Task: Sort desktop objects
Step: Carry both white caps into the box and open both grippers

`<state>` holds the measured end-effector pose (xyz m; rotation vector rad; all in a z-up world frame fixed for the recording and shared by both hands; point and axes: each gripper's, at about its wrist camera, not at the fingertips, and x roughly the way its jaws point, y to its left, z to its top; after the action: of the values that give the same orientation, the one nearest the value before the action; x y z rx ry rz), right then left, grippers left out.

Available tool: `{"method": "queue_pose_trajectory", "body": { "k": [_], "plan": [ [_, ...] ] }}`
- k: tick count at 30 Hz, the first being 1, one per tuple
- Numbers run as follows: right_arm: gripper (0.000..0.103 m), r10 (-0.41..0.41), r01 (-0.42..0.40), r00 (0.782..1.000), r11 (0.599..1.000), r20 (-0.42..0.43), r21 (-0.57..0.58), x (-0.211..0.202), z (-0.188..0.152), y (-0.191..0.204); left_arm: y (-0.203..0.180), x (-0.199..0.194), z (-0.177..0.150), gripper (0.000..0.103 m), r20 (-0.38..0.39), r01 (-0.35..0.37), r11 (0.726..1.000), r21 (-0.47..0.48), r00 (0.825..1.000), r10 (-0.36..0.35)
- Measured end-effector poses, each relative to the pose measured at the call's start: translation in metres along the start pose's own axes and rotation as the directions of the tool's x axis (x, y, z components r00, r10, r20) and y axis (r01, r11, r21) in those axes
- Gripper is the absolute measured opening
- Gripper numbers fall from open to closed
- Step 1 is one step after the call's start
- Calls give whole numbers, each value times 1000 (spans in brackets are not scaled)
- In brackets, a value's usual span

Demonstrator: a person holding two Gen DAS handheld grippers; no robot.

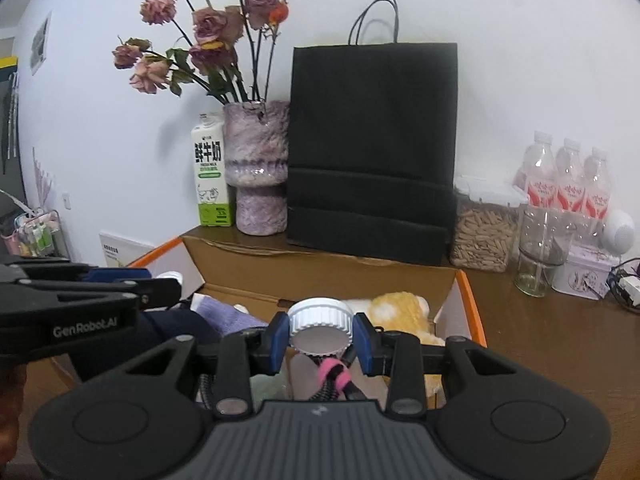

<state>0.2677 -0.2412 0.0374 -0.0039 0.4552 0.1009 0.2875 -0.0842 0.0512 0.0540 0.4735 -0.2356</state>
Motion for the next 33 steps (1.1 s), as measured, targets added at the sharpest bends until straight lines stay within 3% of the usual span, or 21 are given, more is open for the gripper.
{"method": "queue_pose_trajectory", "body": {
  "k": [2, 4, 6, 8, 9, 10, 17, 33],
  "plan": [
    [36, -2, 2, 1000, 1000, 3, 6, -2, -1, 0, -1, 0, -1, 33, -2, -7, 1000, 5, 1000, 7],
    [57, -10, 9, 1000, 1000, 8, 18, -4, -1, -1, 0, -3, -1, 59, 7, -26, 1000, 2, 1000, 25],
    [88, -20, 20, 1000, 999, 21, 25, -9, -1, -1, 1, -8, 0, 71, 29, -42, 999, 2, 999, 42],
    [97, -30, 28, 999, 999, 38, 35, -15, 1, -2, 4, -15, 1, 84, 54, -55, 998, -4, 997, 55],
    [103, -32, 31, 999, 999, 41, 41, -18, 3, -3, 6, -19, 1, 97, 67, -68, 998, -13, 995, 68],
    [103, -35, 33, 999, 998, 40, 54, -21, 4, -5, 8, -23, 2, 103, 79, -93, 995, -22, 992, 94],
    [103, -39, 36, 999, 993, 22, 110, -41, 4, -12, 15, -46, 3, 103, 94, -76, 996, -48, 992, 80],
    [103, -24, 23, 999, 999, 39, 33, -115, -18, 15, 11, -109, -19, 103, 100, -50, 999, -11, 994, 51]
  ]
}}
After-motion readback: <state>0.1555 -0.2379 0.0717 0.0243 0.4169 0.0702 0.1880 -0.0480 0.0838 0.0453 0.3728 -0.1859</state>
